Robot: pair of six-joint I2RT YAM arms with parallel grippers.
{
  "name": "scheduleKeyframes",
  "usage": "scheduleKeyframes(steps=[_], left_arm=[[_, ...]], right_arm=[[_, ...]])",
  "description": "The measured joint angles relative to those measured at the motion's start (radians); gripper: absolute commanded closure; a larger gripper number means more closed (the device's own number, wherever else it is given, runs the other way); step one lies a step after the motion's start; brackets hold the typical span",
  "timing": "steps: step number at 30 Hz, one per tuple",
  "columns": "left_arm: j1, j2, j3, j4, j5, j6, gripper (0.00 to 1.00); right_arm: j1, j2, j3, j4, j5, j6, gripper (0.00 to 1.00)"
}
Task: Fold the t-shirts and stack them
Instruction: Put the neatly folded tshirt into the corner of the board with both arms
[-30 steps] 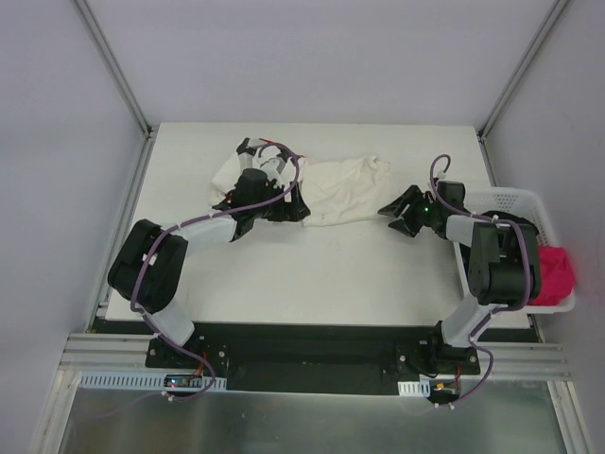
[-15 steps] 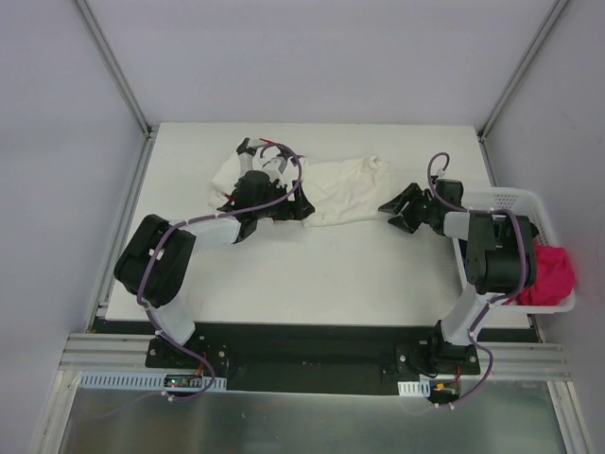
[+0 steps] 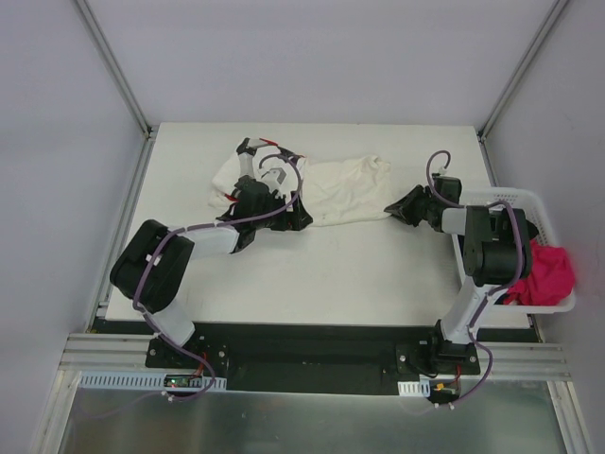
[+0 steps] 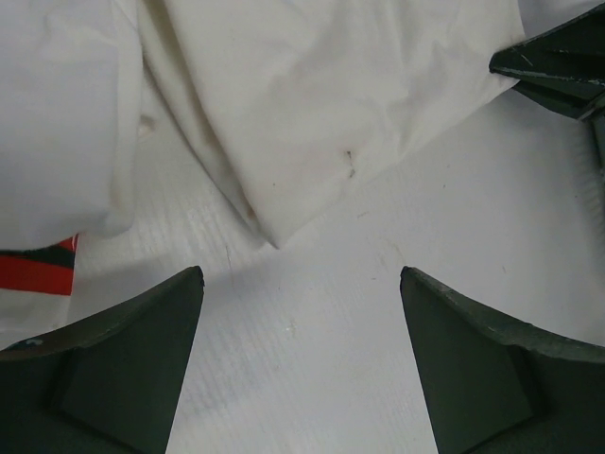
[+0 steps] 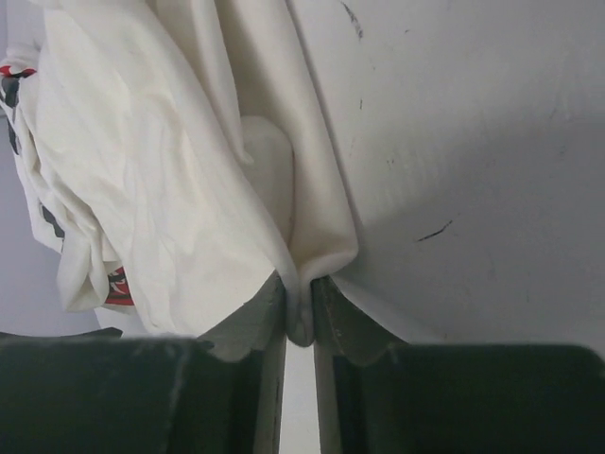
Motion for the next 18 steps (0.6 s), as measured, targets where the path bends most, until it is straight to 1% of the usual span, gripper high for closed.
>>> scheduleKeyframes(steps=[1,4,9,13,18], left_arm=[[-0.001,-0.011,-0.014,0.0,-0.008,-0.002,0.16],[-0.015,-0.061,-0.063,-0.004,-0.036,-0.008,0.16],[-0.04,-0.143,-0.109,-0.007,-0.074,-0.022,0.16],[-0.046,-0.196,-0.121,-0.029,-0.106,-0.023,0.16],[-0.046,-0.264,-0.152,-0.058,-0.138,-0.022,0.16]], right_arm=[[0.0,0.0,-0.001,0.003,0.007,0.001,0.9],[0.005,-0.006,-0.023,0.017,0.031,0.001,0.92],[0.028,-0.076,-0.1,0.016,0.071,0.006,0.93],[0.06,-0.176,-0.163,-0.036,0.095,0.006,0.94],[0.091,-0.372,-0.228,-0.15,0.125,-0.024,0.94]])
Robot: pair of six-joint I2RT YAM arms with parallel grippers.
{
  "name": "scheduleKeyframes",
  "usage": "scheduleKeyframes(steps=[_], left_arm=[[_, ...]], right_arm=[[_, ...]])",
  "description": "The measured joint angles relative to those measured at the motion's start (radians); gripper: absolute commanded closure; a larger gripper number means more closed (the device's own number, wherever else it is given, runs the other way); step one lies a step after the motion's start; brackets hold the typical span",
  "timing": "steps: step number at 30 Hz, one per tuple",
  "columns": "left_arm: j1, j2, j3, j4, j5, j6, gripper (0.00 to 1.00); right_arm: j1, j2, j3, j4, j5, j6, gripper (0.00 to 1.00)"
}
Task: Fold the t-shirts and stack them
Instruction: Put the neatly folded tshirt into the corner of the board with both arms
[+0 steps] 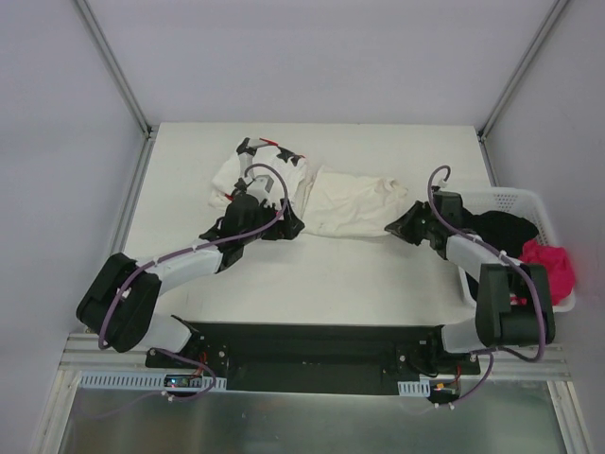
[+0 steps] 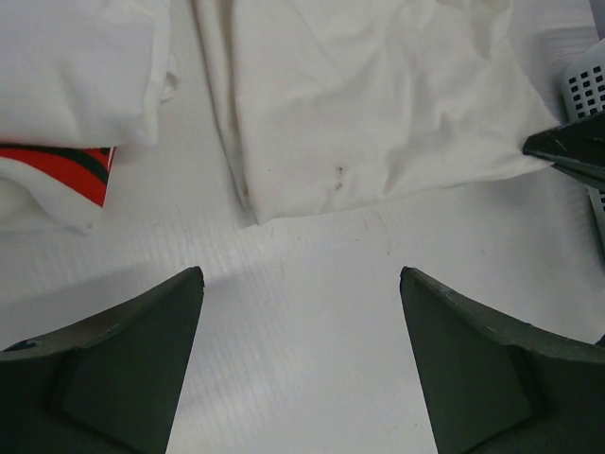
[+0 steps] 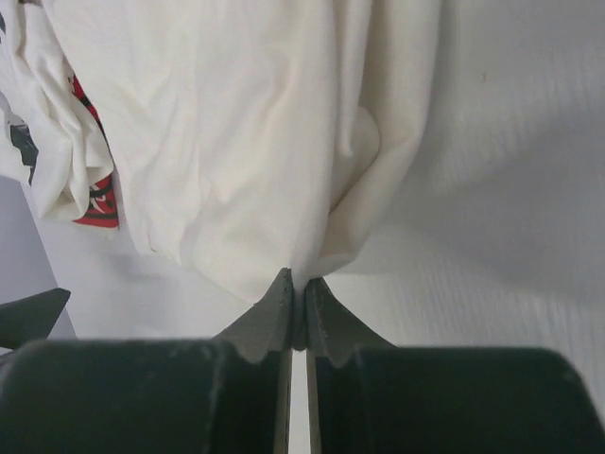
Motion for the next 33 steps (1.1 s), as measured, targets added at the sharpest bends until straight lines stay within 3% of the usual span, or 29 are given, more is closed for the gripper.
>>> scheduleKeyframes(steps=[11,16,21,26,30,33], left_arm=[[-0.013,-0.164,-0.089,-0.086,-0.045,-0.003,0.16],[-0.013,-0.212,-0.097,-0.103,-0.062,-0.003,0.16],[-0.013,-0.182,-0.084,-0.112,-0.056,0.005,0.15],[-0.013,-0.037,0.011,-0.119,-0.014,0.03,0.14],[-0.013,0.129,0.128,-0.094,0.052,0.041,0.15],[-0.013,0.251,0.203,-0.055,0.127,0.036,0.15]], right_arm=[[0.005,-0.388,-0.153,-0.299,0.035,-0.087,0.92],[0.005,-0.511,-0.183,-0.437,0.042,-0.115,0.73],[0.005,-0.564,-0.18,-0.524,0.061,-0.139,0.67],[0.005,-0.561,-0.15,-0.573,0.065,-0.146,0.63],[0.005,-0.552,-0.101,-0.593,0.072,-0.163,0.38],[0.005,-0.551,-0.069,-0.615,0.084,-0.184,0.26]])
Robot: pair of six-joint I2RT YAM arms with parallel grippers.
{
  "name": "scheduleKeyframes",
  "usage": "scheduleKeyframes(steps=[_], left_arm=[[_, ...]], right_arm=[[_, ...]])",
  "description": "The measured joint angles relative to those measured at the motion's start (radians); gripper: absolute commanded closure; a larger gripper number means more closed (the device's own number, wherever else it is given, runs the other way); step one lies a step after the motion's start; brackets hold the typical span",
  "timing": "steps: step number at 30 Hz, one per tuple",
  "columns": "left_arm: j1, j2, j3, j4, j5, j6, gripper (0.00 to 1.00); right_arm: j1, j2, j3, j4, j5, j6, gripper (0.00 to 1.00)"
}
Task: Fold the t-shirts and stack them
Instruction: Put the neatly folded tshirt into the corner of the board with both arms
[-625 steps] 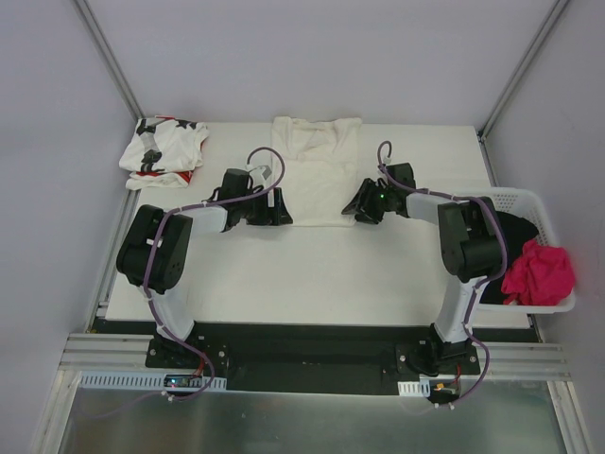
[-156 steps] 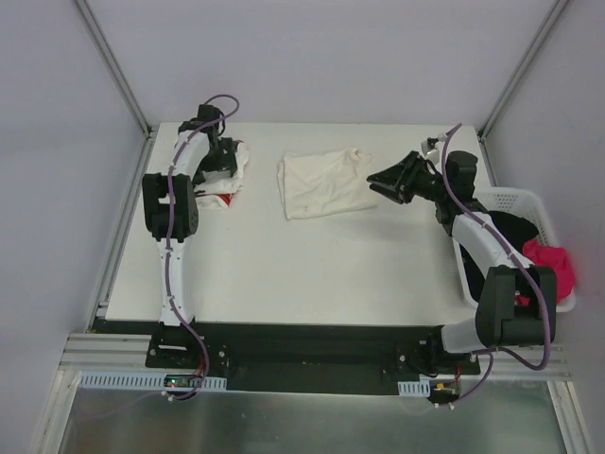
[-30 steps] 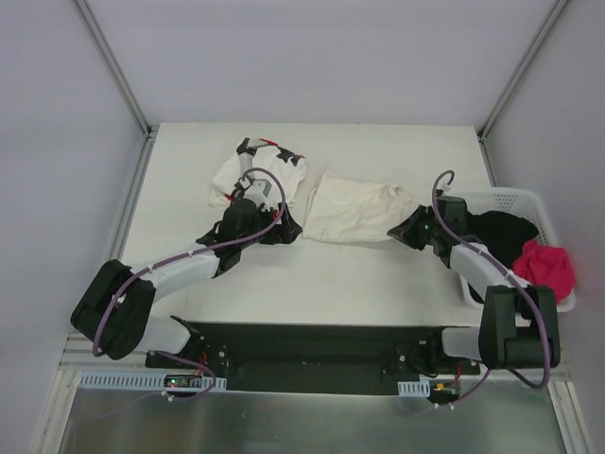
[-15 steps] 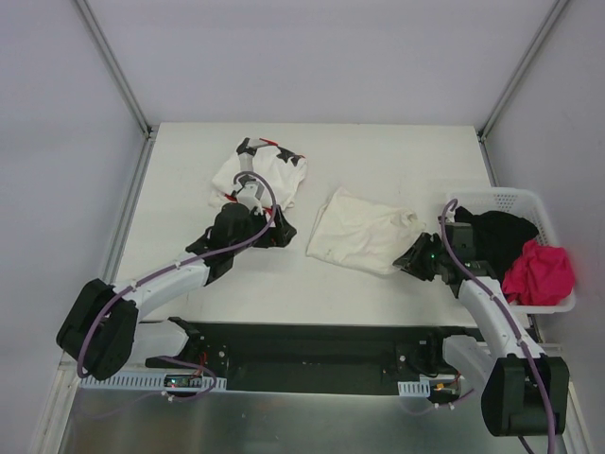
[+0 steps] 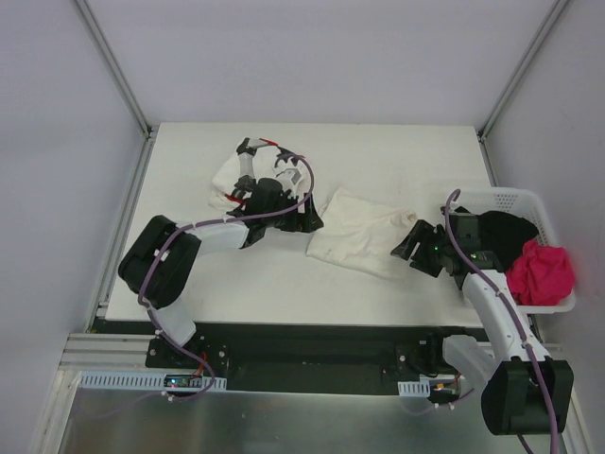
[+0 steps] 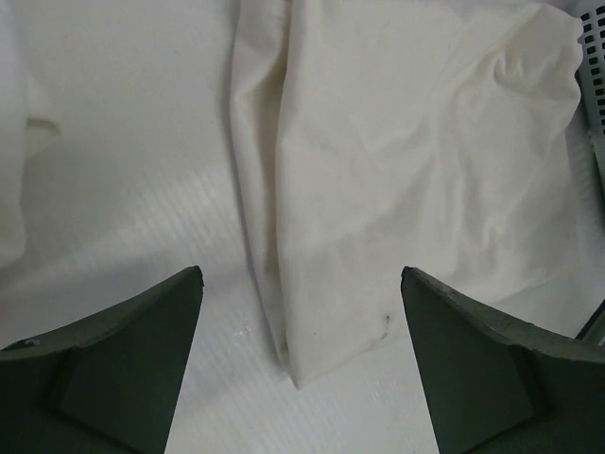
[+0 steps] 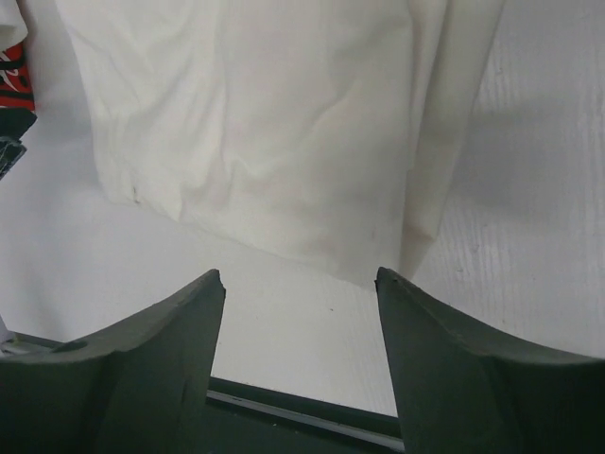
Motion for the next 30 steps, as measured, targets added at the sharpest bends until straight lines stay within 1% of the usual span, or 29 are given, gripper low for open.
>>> scheduleKeyframes(steps=[3,8,16,24,27,30], left_arm=[[0.0,0.085,0.05,0.024,0.057,-0.009,0.15],[0.0,0.18,0.122,0.051,0.145,-0.031,0.16],[0.001,0.217,0.168,0.068,0.203,-0.05,0.15],[0.009,0.225,0.168,0.065,0.204,-0.05,0.15],[0.016,0.225,0.18,0.019,0.167,-0.05,0.15],[0.019,0.226,0.213,-0.061,0.103,-0.045,0.14]], right_arm=[[0.0,-0.005,0.01,-0.011,0.014,-0.018,0.24],[-0.01,-0.008,0.014,-0.03,0.026,-0.047,0.24],[-0.043,0.072,0.028,-0.002,0.022,-0.064,0.24],[-0.047,0.189,0.055,0.093,-0.019,-0.043,0.25],[-0.047,0.2,0.058,0.125,-0.027,-0.034,0.25],[-0.047,0.2,0.058,0.148,-0.033,-0.025,0.25]])
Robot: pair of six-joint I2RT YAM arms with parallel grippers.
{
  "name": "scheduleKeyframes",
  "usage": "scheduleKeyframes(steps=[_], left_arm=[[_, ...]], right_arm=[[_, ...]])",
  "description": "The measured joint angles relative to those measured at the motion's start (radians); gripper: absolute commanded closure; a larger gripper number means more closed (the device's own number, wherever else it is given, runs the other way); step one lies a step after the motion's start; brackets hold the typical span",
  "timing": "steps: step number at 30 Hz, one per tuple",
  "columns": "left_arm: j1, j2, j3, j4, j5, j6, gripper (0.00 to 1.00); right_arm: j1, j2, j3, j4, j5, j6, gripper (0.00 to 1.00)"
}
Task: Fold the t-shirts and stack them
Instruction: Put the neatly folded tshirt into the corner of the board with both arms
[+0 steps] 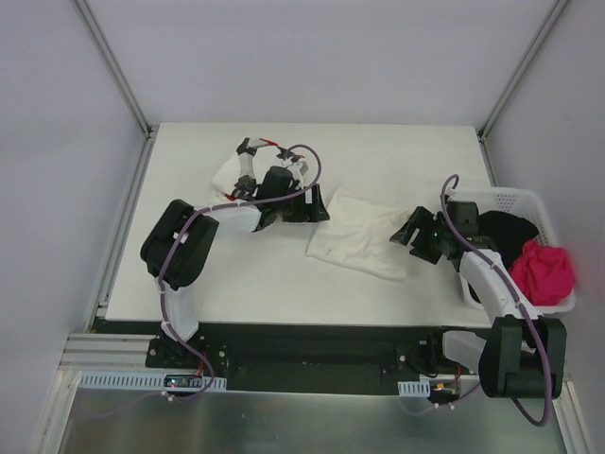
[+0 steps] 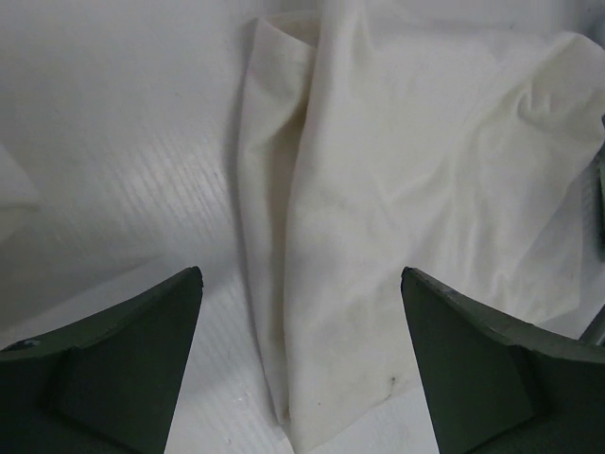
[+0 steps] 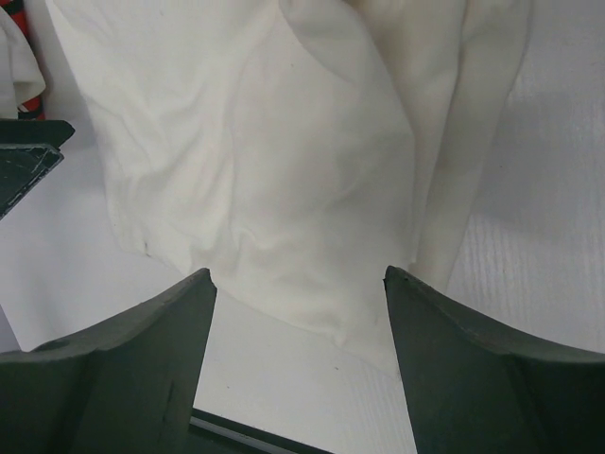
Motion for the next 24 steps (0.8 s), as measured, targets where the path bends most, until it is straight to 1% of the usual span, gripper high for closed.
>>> scheduleKeyframes(steps=[4,8,15,24], left_arm=[[0.004,0.002,0.051,-0.085,-0.073,0.009,0.14],[0.004,0.026,0.087,-0.126,-0.101,0.01,0.14],[0.003,0.083,0.135,-0.16,-0.098,0.006,0.14],[-0.01,0.116,0.179,-0.166,-0.069,0.001,0.15]], right_arm=[[0.0,-0.002,0.0,0.019,-0.01,0.006,0.25],[0.0,-0.008,0.0,0.032,-0.023,0.011,0.25],[0.0,-0.015,0.0,0.038,-0.03,0.015,0.25],[0.0,-0.015,0.0,0.039,-0.03,0.023,0.25]])
